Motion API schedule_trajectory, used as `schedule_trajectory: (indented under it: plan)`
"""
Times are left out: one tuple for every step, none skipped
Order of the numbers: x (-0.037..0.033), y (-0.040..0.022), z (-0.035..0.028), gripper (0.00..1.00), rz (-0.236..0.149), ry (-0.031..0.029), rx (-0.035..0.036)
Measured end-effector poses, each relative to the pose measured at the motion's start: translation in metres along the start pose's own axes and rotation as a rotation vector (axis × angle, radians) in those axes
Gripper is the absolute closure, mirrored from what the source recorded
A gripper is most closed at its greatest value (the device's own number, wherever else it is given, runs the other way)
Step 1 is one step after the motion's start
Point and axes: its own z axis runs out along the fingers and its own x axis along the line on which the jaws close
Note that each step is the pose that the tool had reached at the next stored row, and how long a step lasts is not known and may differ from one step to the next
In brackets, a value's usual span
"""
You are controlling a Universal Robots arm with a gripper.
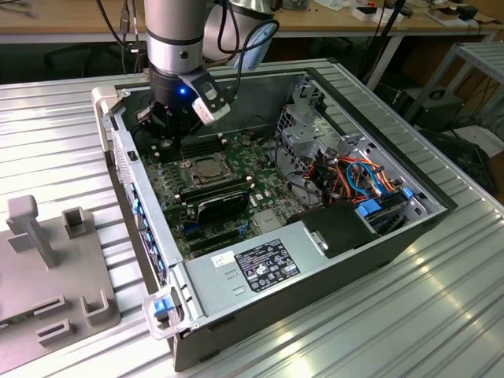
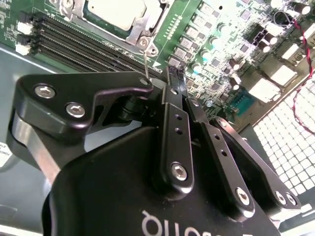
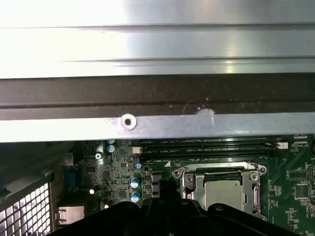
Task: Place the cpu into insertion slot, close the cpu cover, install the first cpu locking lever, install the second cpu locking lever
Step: 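Install the first cpu locking lever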
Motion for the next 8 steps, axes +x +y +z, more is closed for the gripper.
schedule_trajectory:
  plan:
    - [-0.0012, 0.0002, 0.0002, 0.89, -0.002, 0.0001, -0.0001]
    - [-0.0036, 0.0005, 0.0006, 0.89, -0.006, 0.0001, -0.0002]
    - [-0.0057, 0.0008, 0.001, 0.89, -0.008, 0.0002, -0.0004]
    - [-0.0088, 0.0011, 0.0014, 0.89, -0.011, 0.0002, -0.0005]
    - [-0.0115, 0.0013, 0.0017, 0.89, -0.014, 0.0002, -0.0005]
    - [-0.0138, 0.0015, 0.002, 0.89, -0.016, 0.0002, -0.0006]
    - [-0.0171, 0.0019, 0.0026, 0.89, -0.019, 0.0002, -0.0007]
    - [-0.0202, 0.0023, 0.0033, 0.89, -0.022, 0.0003, -0.0008]
